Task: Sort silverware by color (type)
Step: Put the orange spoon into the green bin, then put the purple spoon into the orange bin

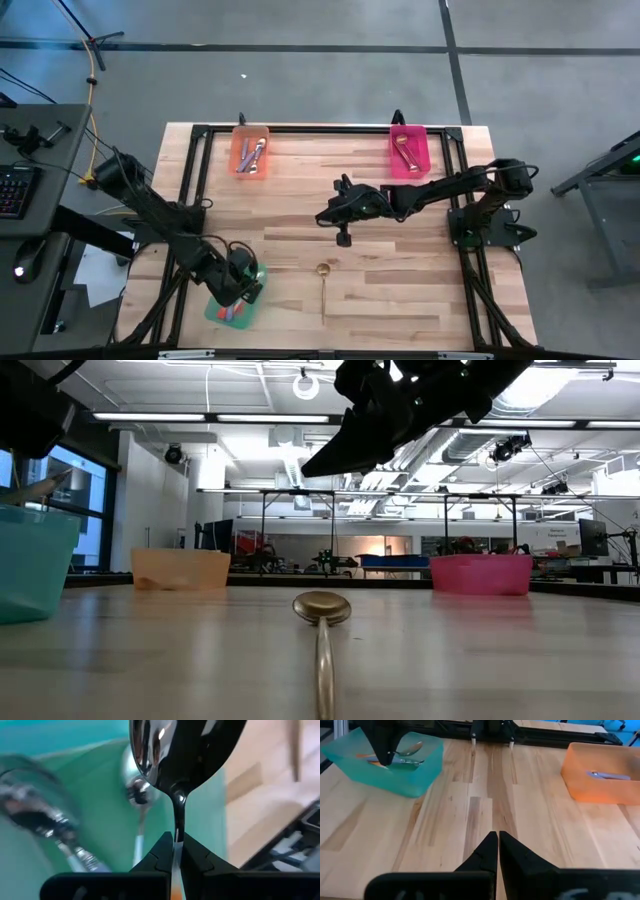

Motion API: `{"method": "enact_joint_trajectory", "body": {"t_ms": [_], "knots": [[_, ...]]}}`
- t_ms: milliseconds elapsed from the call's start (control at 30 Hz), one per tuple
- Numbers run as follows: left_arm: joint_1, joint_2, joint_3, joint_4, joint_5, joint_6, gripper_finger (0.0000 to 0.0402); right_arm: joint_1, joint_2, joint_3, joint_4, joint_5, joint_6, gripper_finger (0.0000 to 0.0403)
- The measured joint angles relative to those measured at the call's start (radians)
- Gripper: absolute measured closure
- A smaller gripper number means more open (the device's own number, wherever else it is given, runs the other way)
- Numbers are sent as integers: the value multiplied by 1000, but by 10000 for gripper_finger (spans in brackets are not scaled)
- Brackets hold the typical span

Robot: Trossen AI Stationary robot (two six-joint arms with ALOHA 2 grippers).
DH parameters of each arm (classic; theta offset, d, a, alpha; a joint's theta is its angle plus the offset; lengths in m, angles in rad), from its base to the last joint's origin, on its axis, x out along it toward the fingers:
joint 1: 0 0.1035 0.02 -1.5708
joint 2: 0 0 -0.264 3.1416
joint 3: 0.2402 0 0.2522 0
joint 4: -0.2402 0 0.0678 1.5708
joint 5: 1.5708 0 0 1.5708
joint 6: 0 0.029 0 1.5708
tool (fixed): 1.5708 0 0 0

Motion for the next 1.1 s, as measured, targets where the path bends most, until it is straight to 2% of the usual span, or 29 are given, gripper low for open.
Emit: {"method": "enact_joint_trajectory", "body": {"t_ms": [300, 467, 700, 867, 1000, 1100], "knots": [[-23, 38, -1, -10, 53, -51, 389, 0, 0, 0, 2, -4, -31, 403], [-22, 36, 2, -1, 86, -36, 349, -1, 0, 0, 2, -4, -46, 403], [-18, 35, 95, -115, 116, -45, 301, -2, 0, 0, 2, -4, -72, 403], [-18, 45, 109, -226, 219, -160, 297, -3, 0, 0, 2, -4, -91, 403], [-10, 76, 93, -222, 287, -178, 296, -3, 0, 0, -1, -4, -113, 403], [9, 105, 93, -225, 292, -155, 296, -3, 0, 0, -2, -6, -125, 403]]}}
